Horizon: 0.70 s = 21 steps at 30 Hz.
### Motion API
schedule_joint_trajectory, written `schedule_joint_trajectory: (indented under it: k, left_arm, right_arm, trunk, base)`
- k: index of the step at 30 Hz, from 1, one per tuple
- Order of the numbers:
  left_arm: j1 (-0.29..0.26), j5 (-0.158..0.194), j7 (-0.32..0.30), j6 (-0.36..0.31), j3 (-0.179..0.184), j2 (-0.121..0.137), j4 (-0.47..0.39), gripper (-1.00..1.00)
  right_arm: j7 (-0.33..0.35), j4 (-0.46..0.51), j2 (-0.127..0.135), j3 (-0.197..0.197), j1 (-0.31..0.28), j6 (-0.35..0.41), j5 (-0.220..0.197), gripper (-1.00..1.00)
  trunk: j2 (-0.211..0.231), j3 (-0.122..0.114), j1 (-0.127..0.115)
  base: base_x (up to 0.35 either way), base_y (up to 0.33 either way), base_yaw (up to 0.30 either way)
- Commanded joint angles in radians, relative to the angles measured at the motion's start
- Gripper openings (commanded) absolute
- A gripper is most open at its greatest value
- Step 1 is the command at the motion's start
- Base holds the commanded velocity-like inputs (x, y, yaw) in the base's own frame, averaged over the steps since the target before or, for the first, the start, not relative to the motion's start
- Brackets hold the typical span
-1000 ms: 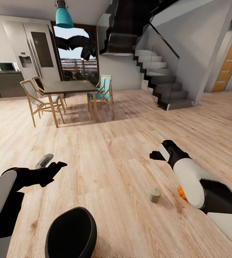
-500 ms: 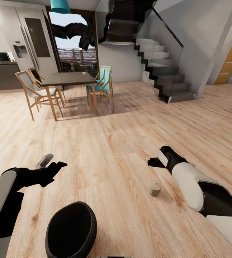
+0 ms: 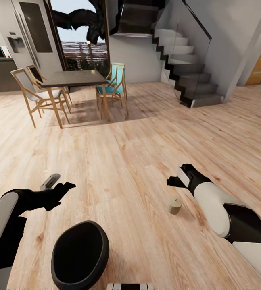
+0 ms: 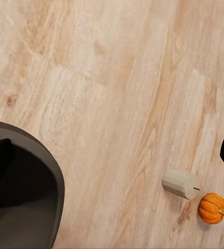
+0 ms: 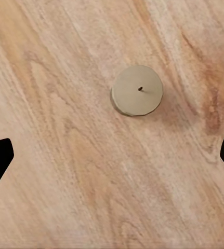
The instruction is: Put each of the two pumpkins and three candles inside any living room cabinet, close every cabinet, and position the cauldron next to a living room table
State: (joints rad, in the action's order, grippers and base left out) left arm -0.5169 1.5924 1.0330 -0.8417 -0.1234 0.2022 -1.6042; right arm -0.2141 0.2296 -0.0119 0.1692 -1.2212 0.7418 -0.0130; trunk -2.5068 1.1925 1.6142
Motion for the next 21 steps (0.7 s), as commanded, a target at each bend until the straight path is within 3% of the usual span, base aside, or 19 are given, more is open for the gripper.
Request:
schedule_joint_trajectory:
  k: [1, 4, 6, 7, 10, 12, 13, 14, 16, 19, 21]
  left_arm:
    - [-0.001, 0.009, 0.010, -0.015, -0.002, 0.001, -0.001, 1.00]
    - [-0.001, 0.010, 0.008, -0.031, -0.012, 0.012, -0.002, 1.00]
    - [0.006, 0.011, 0.003, -0.038, -0.043, 0.043, -0.002, 1.00]
    - [0.013, 0.020, 0.000, -0.048, -0.077, 0.073, -0.002, 1.00]
    - [0.028, 0.052, -0.003, -0.074, -0.144, 0.126, -0.002, 1.00]
    - [0.071, 0.094, -0.006, -0.099, -0.247, 0.203, -0.001, 1.00]
    - [0.085, 0.101, -0.008, -0.103, -0.272, 0.219, -0.001, 1.00]
    - [0.085, 0.101, -0.008, -0.103, -0.272, 0.219, -0.001, 1.00]
    - [0.128, 0.114, -0.018, -0.111, -0.339, 0.252, -0.001, 1.00]
    - [0.173, 0.121, -0.044, -0.116, -0.404, 0.270, -0.001, 1.00]
    - [0.243, 0.126, -0.144, -0.136, -0.508, 0.280, -0.002, 1.00]
  right_arm:
    - [-0.004, 0.002, 0.000, 0.007, -0.002, -0.011, 0.001, 1.00]
    - [-0.002, 0.002, 0.002, 0.006, -0.003, -0.053, 0.003, 1.00]
    - [-0.001, 0.003, 0.003, 0.006, -0.004, -0.084, 0.005, 1.00]
    - [0.000, 0.003, 0.003, 0.006, -0.004, -0.096, 0.006, 1.00]
    - [0.001, 0.004, 0.005, 0.007, -0.004, -0.108, 0.007, 1.00]
    - [0.004, 0.010, 0.006, 0.007, -0.002, -0.116, 0.007, 1.00]
    - [0.005, 0.011, 0.007, 0.006, -0.002, -0.117, 0.007, 1.00]
    - [0.005, 0.011, 0.007, 0.006, -0.002, -0.117, 0.007, 1.00]
    - [0.005, 0.013, 0.007, 0.005, -0.001, -0.120, 0.007, 1.00]
    - [0.006, 0.015, 0.007, 0.002, 0.000, -0.122, 0.008, 1.00]
    - [0.007, 0.023, 0.007, 0.000, 0.001, -0.123, 0.008, 1.00]
  trunk:
    - [-0.001, 0.005, 0.000]
    - [-0.001, 0.016, 0.002]
    - [-0.002, 0.024, 0.002]
    - [-0.002, 0.028, 0.003]
    - [-0.003, 0.040, 0.004]
    - [-0.003, 0.047, 0.005]
    - [-0.003, 0.051, 0.006]
    - [-0.004, 0.055, 0.006]
    - [-0.004, 0.063, 0.007]
    - [-0.005, 0.074, 0.008]
    - [-0.005, 0.082, 0.009]
  base:
    - [0.000, 0.000, 0.000]
    - [0.000, 0.000, 0.000]
    - [0.000, 0.000, 0.000]
    - [0.000, 0.000, 0.000]
    - [0.000, 0.000, 0.000]
    - [0.000, 0.000, 0.000]
    - [0.000, 0.000, 0.000]
    - [0.000, 0.000, 0.000]
    - [0.000, 0.000, 0.000]
    - [0.000, 0.000, 0.000]
    - [0.000, 0.000, 0.000]
